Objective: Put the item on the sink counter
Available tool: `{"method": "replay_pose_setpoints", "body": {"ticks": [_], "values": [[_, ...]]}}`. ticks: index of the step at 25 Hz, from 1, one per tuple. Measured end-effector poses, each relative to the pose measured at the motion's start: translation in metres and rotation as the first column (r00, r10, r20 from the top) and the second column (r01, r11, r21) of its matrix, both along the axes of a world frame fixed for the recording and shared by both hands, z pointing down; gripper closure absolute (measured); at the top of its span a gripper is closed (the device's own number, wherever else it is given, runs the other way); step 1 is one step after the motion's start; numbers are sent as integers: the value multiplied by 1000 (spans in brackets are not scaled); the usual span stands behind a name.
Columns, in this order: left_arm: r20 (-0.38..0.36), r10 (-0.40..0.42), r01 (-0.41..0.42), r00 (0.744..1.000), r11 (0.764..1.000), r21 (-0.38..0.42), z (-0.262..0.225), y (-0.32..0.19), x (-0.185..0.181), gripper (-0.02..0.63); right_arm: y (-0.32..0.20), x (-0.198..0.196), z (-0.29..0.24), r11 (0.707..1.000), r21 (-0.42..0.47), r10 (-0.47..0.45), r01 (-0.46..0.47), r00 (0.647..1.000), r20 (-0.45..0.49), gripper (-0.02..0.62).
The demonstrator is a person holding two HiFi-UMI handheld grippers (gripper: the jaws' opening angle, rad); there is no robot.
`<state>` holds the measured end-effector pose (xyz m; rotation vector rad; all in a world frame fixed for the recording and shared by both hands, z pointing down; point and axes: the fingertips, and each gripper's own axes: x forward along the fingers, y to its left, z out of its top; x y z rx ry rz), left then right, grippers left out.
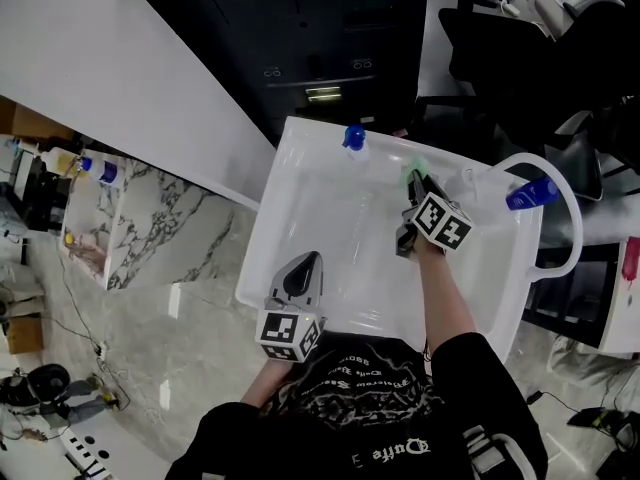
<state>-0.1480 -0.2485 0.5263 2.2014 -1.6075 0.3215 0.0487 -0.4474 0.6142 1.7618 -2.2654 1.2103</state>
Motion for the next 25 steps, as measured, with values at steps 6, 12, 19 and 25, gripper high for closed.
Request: {"method": "replay_pose_setpoints", "body": {"ticks": [6, 12, 19, 25], "values": [[15, -4, 4, 1000, 1000, -12, 3, 3, -1, 598, -5, 9, 3, 999, -19, 48, -48, 999, -26, 482], [13, 2, -2, 1000, 1000, -13, 3, 5, 1, 598, -7, 18, 6, 999, -24, 42, -45, 995, -90, 462], [21, 2, -2, 1000, 1000, -8, 4, 4, 2, 598, -7, 27, 19, 999, -35, 31, -38, 982, -186, 434], [19, 15, -15, 1000, 1000, -3, 3, 2, 7, 598, -6, 22, 15, 1000, -17, 1, -4, 976, -217, 407]]}}
